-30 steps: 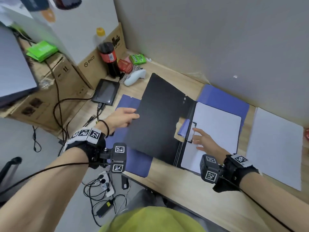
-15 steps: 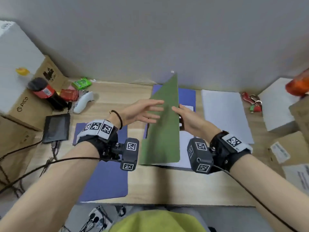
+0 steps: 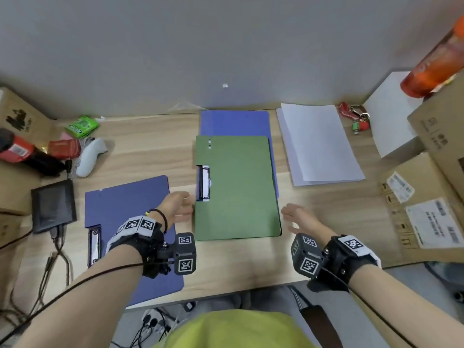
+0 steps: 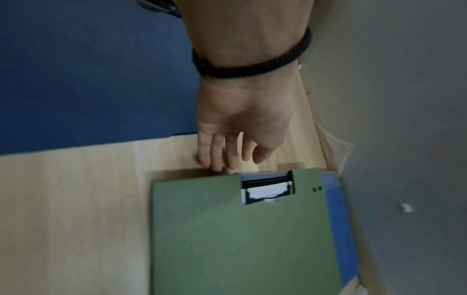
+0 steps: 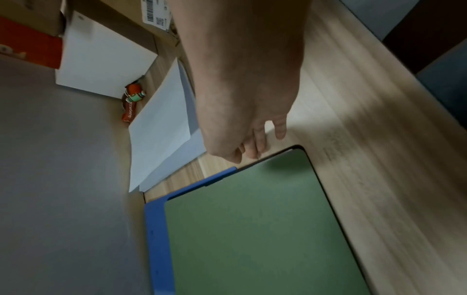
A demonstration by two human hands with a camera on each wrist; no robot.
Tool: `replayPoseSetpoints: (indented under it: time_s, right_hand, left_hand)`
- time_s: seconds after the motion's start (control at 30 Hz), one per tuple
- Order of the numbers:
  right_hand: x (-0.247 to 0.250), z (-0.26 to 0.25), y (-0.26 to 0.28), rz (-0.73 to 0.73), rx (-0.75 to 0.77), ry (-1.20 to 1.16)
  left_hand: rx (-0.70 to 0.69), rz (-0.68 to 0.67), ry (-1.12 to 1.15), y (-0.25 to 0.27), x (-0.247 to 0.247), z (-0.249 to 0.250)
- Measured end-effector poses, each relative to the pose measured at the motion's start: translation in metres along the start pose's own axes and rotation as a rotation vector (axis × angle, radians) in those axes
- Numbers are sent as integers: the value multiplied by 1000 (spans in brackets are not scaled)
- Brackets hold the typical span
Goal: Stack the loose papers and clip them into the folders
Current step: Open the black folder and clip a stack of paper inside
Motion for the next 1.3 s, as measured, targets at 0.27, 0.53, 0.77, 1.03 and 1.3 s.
replayPoseSetpoints:
  time_s: [0.27,0.53,0.77,1.03,1.3]
  right_hand:
    - [-27,1,1,28,-33,29]
    - [-32,-56,3,18,61,-105]
    - [-17,-95,3,20,147,-147]
    - [-20,-95,-16,27,133,-66]
    - [-31,-103,-23,38,141,80]
  left_hand:
    - [-29,-99,-41,5,-34,-40]
    - [-189,-49,-19,2,-24,24]
    - [-273,12,-58,-6,-34,64]
    - [-224,-13,-92,-15,-48,51]
    - [-172,-16,21,-27,-52,43]
Point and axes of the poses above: each hand's wrist, its own y-axis away from the middle knuckle, its own x-axis out of the back of the hand, z = x × y, the point moved 10 cm from there along -y, towards the middle knuckle, and after that the axes turned 3 degrees about y, right-handed, at the moved point
